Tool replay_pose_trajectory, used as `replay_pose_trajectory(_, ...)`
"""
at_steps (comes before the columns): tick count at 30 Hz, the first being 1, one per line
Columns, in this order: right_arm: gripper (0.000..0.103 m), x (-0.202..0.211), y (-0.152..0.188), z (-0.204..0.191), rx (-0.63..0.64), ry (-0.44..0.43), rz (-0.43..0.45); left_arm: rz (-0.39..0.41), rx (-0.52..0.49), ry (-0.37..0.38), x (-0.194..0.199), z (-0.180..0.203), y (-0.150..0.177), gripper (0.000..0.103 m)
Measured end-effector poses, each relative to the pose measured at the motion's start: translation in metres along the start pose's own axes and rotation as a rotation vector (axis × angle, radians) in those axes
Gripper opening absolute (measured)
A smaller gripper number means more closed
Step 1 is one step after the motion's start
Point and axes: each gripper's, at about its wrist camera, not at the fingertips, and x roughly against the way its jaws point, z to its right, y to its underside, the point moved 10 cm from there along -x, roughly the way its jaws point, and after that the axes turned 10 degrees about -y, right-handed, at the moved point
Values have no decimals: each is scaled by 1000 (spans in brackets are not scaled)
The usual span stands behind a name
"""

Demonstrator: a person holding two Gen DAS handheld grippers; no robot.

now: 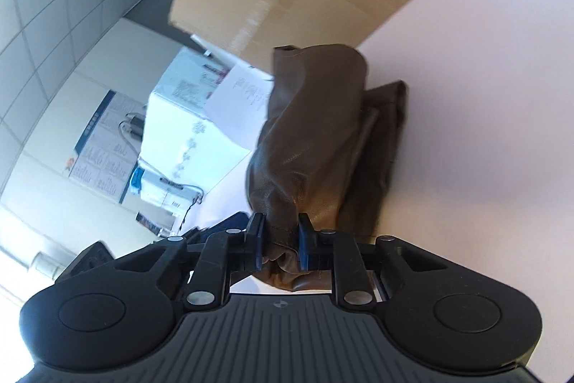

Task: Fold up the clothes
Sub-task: 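Grasp the jacket bundle with the right gripper while the left gripper opens and releases it, then hold the brown jacket bundle upright with the right gripper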

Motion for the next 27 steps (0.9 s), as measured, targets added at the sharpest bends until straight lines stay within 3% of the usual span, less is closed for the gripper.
replay_pose_trajectory(5, 17, -3, 5, 5, -19, 1, -26, 91, 83, -26, 25, -19, -12, 76)
replay_pose_trajectory(8, 17, -5, 10, 1, -16, -8, -34, 144, 193, -29, 41, -44, -18, 76)
replay_pose_trajectory(11, 17, -7, 15, -3, -4, -15, -58, 116, 222, -16, 32, -45, -15, 76)
replay_pose_trajectory(20, 17, -11, 22, -6, 149, 91, -85, 43, 109, 9, 11, 0, -6, 76)
replay_pose_trajectory(24, 17, -17, 24, 9, 109, 108, -109, -3, 56, 26, 0, 16, 4, 77)
replay_pose_trajectory(27, 17, -19, 24, 15, 97, 110, -114, -13, 10, -5, -8, 23, 9, 79)
